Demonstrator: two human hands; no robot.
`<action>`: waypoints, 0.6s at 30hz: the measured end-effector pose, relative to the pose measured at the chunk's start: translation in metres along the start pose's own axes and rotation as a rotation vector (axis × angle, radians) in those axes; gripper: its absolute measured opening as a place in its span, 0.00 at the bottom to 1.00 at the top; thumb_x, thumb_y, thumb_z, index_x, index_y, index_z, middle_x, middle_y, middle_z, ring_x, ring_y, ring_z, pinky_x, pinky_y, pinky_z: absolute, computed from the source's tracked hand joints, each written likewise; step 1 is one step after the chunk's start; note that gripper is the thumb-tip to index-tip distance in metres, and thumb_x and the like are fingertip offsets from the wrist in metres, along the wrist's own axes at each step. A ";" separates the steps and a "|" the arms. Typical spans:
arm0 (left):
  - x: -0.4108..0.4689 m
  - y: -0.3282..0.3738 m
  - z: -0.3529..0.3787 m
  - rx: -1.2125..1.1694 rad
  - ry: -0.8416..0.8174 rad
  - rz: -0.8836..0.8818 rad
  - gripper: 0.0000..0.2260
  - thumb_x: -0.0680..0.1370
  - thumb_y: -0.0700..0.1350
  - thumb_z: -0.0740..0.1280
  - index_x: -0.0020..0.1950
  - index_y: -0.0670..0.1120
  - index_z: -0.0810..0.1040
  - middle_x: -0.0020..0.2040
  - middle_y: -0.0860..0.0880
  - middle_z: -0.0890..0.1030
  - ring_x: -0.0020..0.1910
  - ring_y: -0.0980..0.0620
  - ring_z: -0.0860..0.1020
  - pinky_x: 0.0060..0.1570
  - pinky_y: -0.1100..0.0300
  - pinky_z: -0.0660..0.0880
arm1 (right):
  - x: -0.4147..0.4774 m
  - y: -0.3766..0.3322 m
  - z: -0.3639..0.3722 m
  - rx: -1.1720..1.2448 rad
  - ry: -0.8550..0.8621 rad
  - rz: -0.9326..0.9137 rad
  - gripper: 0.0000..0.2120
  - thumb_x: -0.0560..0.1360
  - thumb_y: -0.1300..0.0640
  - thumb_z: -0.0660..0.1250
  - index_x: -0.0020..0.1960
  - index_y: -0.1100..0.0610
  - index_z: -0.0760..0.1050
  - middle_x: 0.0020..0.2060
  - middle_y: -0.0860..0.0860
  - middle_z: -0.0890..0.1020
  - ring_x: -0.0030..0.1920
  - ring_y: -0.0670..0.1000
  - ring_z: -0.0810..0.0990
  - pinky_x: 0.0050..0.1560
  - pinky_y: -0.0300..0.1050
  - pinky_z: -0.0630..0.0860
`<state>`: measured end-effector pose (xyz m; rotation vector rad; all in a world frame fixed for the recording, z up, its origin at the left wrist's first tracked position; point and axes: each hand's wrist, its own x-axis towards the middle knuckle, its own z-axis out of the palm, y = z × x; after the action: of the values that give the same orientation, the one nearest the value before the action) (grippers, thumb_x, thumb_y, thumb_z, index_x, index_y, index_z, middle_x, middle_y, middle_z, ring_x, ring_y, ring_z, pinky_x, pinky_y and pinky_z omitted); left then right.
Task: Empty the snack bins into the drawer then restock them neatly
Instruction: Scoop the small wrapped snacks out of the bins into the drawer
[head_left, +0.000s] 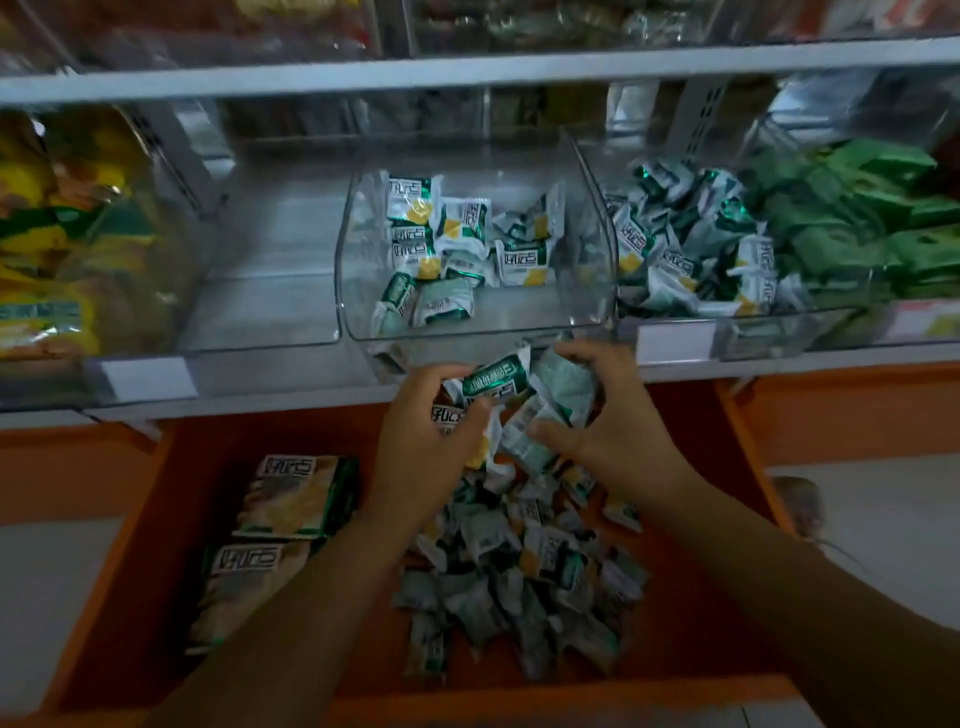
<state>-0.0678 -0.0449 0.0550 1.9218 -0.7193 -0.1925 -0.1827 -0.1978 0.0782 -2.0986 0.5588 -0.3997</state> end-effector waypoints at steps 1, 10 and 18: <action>-0.008 -0.013 0.010 0.022 -0.045 -0.045 0.09 0.78 0.51 0.68 0.57 0.55 0.74 0.55 0.56 0.76 0.54 0.57 0.76 0.52 0.60 0.74 | -0.006 0.014 0.006 -0.012 -0.036 0.041 0.29 0.70 0.55 0.76 0.65 0.45 0.65 0.60 0.44 0.65 0.57 0.40 0.66 0.54 0.25 0.68; -0.046 -0.105 0.084 0.266 -0.465 -0.448 0.14 0.81 0.52 0.65 0.65 0.51 0.72 0.64 0.50 0.76 0.48 0.50 0.78 0.49 0.51 0.76 | -0.024 0.138 0.064 -0.207 -0.387 0.456 0.35 0.72 0.54 0.75 0.72 0.47 0.59 0.72 0.51 0.57 0.68 0.57 0.65 0.56 0.43 0.70; -0.052 -0.144 0.094 0.265 -0.659 -0.507 0.21 0.81 0.51 0.65 0.74 0.50 0.68 0.70 0.47 0.73 0.64 0.46 0.74 0.62 0.53 0.72 | -0.024 0.179 0.095 -0.439 -0.547 0.484 0.37 0.70 0.47 0.75 0.72 0.45 0.59 0.75 0.59 0.51 0.70 0.66 0.66 0.63 0.61 0.72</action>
<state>-0.0940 -0.0465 -0.1225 2.2854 -0.6796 -1.1324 -0.2000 -0.2073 -0.1249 -2.2483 0.8391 0.6065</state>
